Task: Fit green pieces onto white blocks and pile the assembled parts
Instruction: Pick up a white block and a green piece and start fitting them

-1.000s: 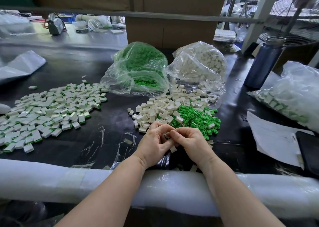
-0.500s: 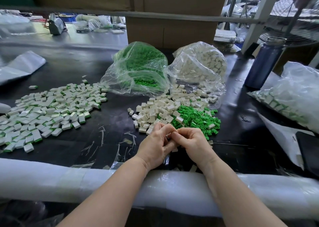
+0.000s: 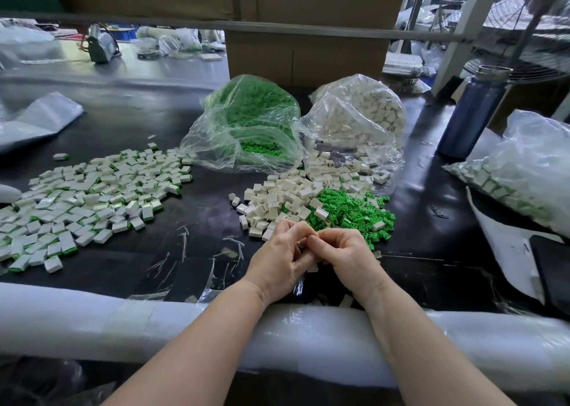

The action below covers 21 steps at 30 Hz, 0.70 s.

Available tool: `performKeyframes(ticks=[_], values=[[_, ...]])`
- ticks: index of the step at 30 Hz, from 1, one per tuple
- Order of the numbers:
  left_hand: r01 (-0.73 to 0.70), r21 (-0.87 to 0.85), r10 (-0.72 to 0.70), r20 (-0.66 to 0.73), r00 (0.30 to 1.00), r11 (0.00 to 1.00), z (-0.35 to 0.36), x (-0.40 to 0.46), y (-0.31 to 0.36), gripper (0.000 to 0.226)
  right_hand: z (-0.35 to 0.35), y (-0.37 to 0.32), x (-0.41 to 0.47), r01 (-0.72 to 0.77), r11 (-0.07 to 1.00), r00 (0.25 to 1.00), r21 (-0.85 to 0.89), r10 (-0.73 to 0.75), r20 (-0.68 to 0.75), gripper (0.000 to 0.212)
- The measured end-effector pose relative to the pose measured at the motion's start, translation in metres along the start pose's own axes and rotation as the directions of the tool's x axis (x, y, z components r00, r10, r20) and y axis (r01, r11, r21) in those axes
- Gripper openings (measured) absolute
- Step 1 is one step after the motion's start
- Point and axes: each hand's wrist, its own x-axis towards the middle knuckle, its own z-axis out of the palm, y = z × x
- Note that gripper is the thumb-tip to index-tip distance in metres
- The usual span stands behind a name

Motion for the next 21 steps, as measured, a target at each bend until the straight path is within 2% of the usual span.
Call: performKeyframes(ticks=[12, 21], values=[[-0.027, -0.003, 0.027, -0.002, 1.000, 1.000, 0.0015, -0.0005, -0.0005, 0.012, -0.0009, -0.0005, -0.0007, -0.007, 1.000, 0.999, -0.001, 0.007, -0.035, 0.017], [-0.018, -0.037, 0.017, -0.003, 1.000, 0.999, 0.0001, -0.0015, 0.0013, 0.010, -0.0011, -0.0013, -0.0012, -0.009, 0.999, 1.000, 0.037, 0.009, -0.002, 0.014]])
